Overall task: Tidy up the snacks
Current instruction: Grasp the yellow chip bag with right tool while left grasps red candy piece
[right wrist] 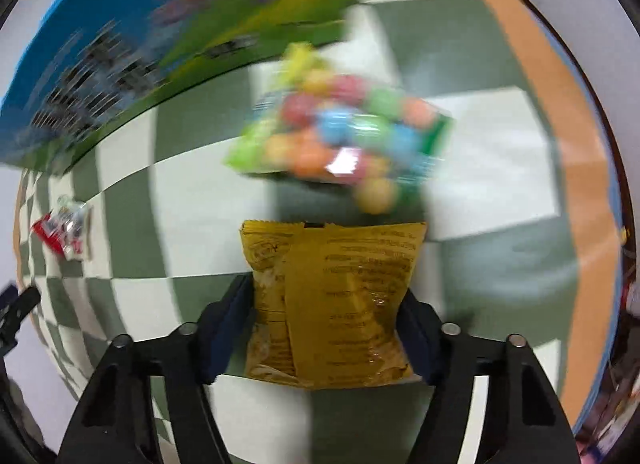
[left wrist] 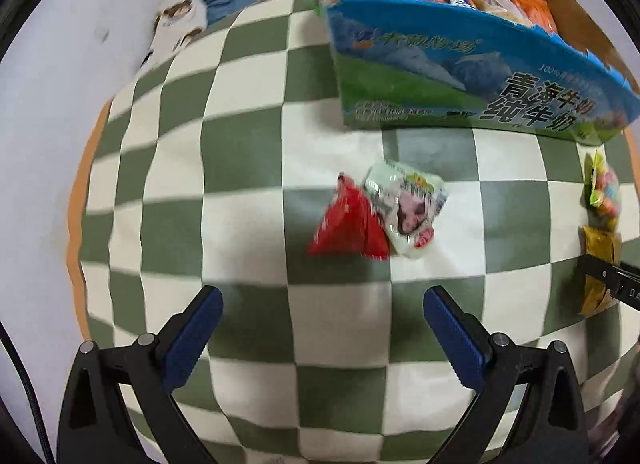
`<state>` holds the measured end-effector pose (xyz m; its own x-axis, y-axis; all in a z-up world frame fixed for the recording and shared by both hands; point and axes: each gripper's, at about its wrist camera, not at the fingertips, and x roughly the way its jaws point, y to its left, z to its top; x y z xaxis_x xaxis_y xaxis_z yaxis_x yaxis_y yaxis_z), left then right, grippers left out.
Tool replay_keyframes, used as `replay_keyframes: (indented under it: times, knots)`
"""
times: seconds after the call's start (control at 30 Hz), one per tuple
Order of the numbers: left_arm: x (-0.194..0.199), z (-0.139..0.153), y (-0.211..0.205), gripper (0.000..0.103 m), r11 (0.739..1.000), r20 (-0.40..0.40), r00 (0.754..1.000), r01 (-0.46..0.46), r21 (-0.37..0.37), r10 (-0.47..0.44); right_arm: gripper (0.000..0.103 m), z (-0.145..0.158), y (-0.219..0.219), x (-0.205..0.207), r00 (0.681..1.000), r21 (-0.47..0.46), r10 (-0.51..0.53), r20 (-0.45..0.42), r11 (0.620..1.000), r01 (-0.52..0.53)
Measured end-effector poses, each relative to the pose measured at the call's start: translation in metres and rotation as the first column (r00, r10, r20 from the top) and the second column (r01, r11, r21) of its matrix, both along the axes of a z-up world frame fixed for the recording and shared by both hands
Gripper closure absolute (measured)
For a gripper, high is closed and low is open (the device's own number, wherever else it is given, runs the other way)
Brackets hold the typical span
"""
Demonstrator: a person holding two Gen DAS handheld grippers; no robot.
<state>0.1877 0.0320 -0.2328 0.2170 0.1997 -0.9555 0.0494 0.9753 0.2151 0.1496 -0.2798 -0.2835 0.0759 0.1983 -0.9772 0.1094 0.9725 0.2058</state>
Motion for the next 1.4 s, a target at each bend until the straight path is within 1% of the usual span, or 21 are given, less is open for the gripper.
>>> replay_keyframes:
  times: [0.13,0.2,0.3,0.4,0.43,0.47,0.5,0.53,0.6,0.63,0.67,0.73,0.8,0.9,1.0,1.1,1.17,1.23,1.27,1.33,1.4]
  knots:
    - [0.026,-0.003,-0.015,0.000,0.993,-0.005,0.994,0.109,0.038,-0.109,0.036,0.004,0.024,0.002,0.998,0.014,0.057,0.012,0.998,-0.057]
    - [0.041,-0.013,-0.018,0.000,0.988,-0.044,0.988,0.148,0.050,-0.146,0.036,0.005,0.031,0.002,0.997,0.015,0.078,0.008,0.997,-0.078]
    - [0.053,-0.030,-0.012,0.000,0.986,-0.134,0.977,0.164,-0.007,-0.164,0.036,0.007,0.039,0.000,0.995,0.015,0.104,0.003,0.994,-0.104]
    - [0.057,-0.041,-0.002,0.001,0.986,-0.161,0.974,0.152,-0.067,-0.161,0.036,0.004,0.046,-0.001,0.992,0.007,0.129,-0.007,0.992,-0.129]
    - [0.058,-0.043,0.001,0.008,0.986,-0.162,0.974,0.143,-0.087,-0.156,0.036,0.002,0.050,0.000,0.991,0.010,0.131,-0.013,0.991,-0.131]
    - [0.058,-0.045,0.004,0.021,0.985,-0.166,0.975,0.126,-0.119,-0.145,0.036,-0.002,0.052,0.000,0.991,0.016,0.129,-0.020,0.991,-0.129]
    - [0.058,-0.047,0.008,0.028,0.982,-0.175,0.976,0.101,-0.160,-0.129,0.036,-0.005,0.053,-0.001,0.991,0.020,0.129,-0.025,0.992,-0.128]
    - [0.057,-0.049,0.012,0.042,0.977,-0.187,0.976,0.071,-0.203,-0.110,0.036,-0.006,0.055,-0.004,0.991,0.022,0.130,-0.028,0.991,-0.130]
    - [0.052,-0.050,0.019,0.049,0.973,-0.191,0.979,0.022,-0.228,-0.067,0.036,-0.012,0.060,-0.006,0.990,0.022,0.137,-0.029,0.990,-0.137]
    - [0.050,-0.050,0.020,0.059,0.975,-0.183,0.981,0.016,-0.220,-0.058,0.037,-0.012,0.062,-0.007,0.989,0.025,0.147,-0.027,0.989,-0.146]
    - [0.046,-0.048,0.024,0.063,0.976,-0.177,0.983,0.005,-0.217,-0.045,0.037,-0.011,0.063,-0.006,0.988,0.027,0.153,-0.026,0.988,-0.152]
    - [0.039,-0.047,0.031,0.063,0.970,-0.181,0.983,-0.036,-0.242,-0.009,0.038,-0.011,0.068,-0.008,0.985,0.041,0.168,-0.029,0.985,-0.167]
    - [0.029,-0.047,0.037,0.063,0.961,-0.193,0.981,-0.071,-0.266,0.019,0.039,-0.014,0.089,0.001,0.982,0.054,0.187,-0.038,0.981,-0.184]
    - [0.009,-0.050,0.043,0.063,0.947,-0.217,0.975,-0.118,-0.300,0.052,0.039,-0.016,0.099,-0.009,0.974,0.071,0.220,-0.055,0.974,-0.216]
    - [-0.009,-0.053,0.044,0.063,0.917,-0.263,0.962,-0.168,-0.361,0.072,0.039,-0.019,0.109,-0.018,0.968,0.085,0.243,-0.071,0.968,-0.236]
    - [-0.013,-0.067,0.055,0.056,0.876,-0.308,0.945,-0.242,-0.418,0.113,0.039,-0.024,0.113,-0.020,0.967,0.093,0.241,-0.081,0.968,-0.233]
    - [-0.010,-0.079,0.069,0.049,0.825,-0.353,0.921,-0.324,-0.464,0.163,0.037,-0.029,0.111,-0.018,0.971,0.106,0.221,-0.089,0.972,-0.212]
    - [-0.010,-0.081,0.075,0.046,0.778,-0.374,0.905,-0.381,-0.499,0.203,0.037,-0.033,0.108,-0.014,0.974,0.116,0.204,-0.097,0.975,-0.192]
    - [-0.013,-0.082,0.079,0.046,0.763,-0.384,0.897,-0.403,-0.506,0.219,0.037,-0.034,0.108,-0.013,0.975,0.120,0.196,-0.101,0.976,-0.184]
    - [-0.008,-0.081,0.082,0.045,0.756,-0.391,0.891,-0.418,-0.504,0.231,0.036,-0.033,0.105,-0.007,0.978,0.129,0.179,-0.106,0.978,-0.165]
    - [-0.008,-0.079,0.083,0.045,0.768,-0.380,0.893,-0.414,-0.489,0.240,0.036,-0.032,0.106,-0.008,0.978,0.122,0.180,-0.102,0.978,-0.167]
